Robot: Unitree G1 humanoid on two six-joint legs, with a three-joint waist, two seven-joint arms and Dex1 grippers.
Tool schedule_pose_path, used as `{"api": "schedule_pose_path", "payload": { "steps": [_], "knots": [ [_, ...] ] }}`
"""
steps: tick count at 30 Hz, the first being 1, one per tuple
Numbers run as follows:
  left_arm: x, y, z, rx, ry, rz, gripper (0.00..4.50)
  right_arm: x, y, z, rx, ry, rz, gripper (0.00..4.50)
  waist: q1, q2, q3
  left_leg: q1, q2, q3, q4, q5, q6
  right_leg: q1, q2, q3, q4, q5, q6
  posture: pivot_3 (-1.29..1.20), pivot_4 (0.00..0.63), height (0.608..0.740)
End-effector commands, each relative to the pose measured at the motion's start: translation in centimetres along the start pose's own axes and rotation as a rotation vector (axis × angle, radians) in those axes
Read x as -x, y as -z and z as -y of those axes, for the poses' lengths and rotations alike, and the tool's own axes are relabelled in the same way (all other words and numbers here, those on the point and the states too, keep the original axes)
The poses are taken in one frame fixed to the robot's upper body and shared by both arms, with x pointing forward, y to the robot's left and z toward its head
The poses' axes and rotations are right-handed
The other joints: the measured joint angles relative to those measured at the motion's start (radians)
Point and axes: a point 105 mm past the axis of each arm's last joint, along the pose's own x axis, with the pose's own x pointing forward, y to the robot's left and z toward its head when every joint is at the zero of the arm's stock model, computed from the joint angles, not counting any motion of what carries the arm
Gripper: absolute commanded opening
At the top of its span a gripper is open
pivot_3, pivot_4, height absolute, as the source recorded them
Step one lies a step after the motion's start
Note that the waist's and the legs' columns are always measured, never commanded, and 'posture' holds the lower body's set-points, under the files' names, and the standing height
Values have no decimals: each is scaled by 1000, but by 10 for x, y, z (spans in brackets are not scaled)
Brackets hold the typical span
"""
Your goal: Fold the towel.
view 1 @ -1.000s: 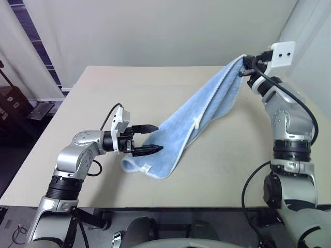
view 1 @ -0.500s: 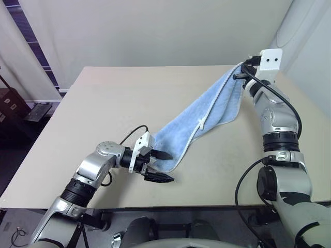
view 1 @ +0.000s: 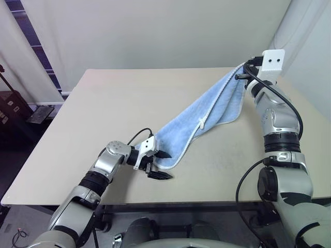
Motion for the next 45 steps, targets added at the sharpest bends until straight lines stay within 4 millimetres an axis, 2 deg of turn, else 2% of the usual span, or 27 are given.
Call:
{"api": "schedule_pose_path", "payload": {
  "steps": [1, 2, 9, 13, 16, 21, 26, 31, 34, 39, 41, 45],
  "knots": [
    [-6, 15, -1, 50, -23, -82, 4117, 3, -24, 4, 20, 13, 78, 0, -1, 0, 0, 0, 0, 0, 0, 0, 0, 0, 0, 0, -1, 3, 1, 0, 0, 716],
    [-7, 13, 0, 62, -17, -78, 3955, 3, -24, 4, 24, 13, 79, 0, -1, 0, 0, 0, 0, 0, 0, 0, 0, 0, 0, 0, -2, 5, 1, 0, 0, 716],
    [-3, 11, 8, 51, 30, -121, 1476, 7, -24, 6, 66, 22, 84, 0, -4, 1, 0, 0, 0, 0, -3, 0, 0, -3, 1, 0, -7, 8, 1, 0, 0, 716],
    [5, 11, 12, 50, 55, -131, 33, 9, -22, 5, 84, 17, 83, 0, -6, 1, 0, -1, 1, 0, -3, 0, 0, -5, 1, 0, -8, 6, 5, 0, 0, 716],
    [14, 5, 12, 64, 61, -118, 33, 10, -21, 5, 88, 17, 81, 0, -9, 1, 0, -2, 0, 0, -3, 0, 1, -5, 2, 0, -8, 6, 5, 0, 0, 716],
    [29, -15, 6, 96, 46, -45, 33, 12, -16, 11, 95, 34, 65, 0, -10, 2, 1, -2, 2, 0, -4, 0, 2, -7, 3, 0, -7, 6, 6, 0, 0, 716],
    [51, -48, -11, 85, -45, 107, 33, 15, -14, 13, 95, 41, 62, 0, -8, 2, 2, -2, 2, 0, -1, -1, 2, -11, 3, 0, -7, 6, 5, 0, 0, 716],
    [95, -102, -51, 145, -245, 390, 33, 21, -17, 23, 93, 70, 71, 0, -2, 2, 4, -4, 2, -1, 3, -1, 2, -10, 2, -1, -7, 6, 6, 0, 0, 716],
    [125, -124, -70, 148, -336, 500, 33, 25, -20, 36, 98, 106, 72, 0, -3, 1, 4, -4, 2, -1, 3, -2, 3, -9, 2, -1, -7, 7, 6, 0, 0, 716],
    [171, -155, -115, 169, -643, 674, 33, 26, -25, 63, 111, 188, 72, 0, -2, 0, 5, -5, 2, 0, 3, -1, 4, -9, 4, -3, -7, 7, 8, 0, 0, 716],
    [181, -163, -128, 172, -755, 711, 33, 23, -30, 71, 109, 214, 80, 0, -3, -2, 7, -6, 2, 0, 4, -1, 4, -9, 4, -4, -6, 8, 10, 0, 0, 716],
    [185, -187, -141, 99, -911, 733, 33, 11, -47, 80, 123, 254, 121, 0, -5, -2, 8, -6, 2, 0, 5, -1, 4, -6, 4, -4, -7, 10, 12, 0, 0, 716]
  ]
}}
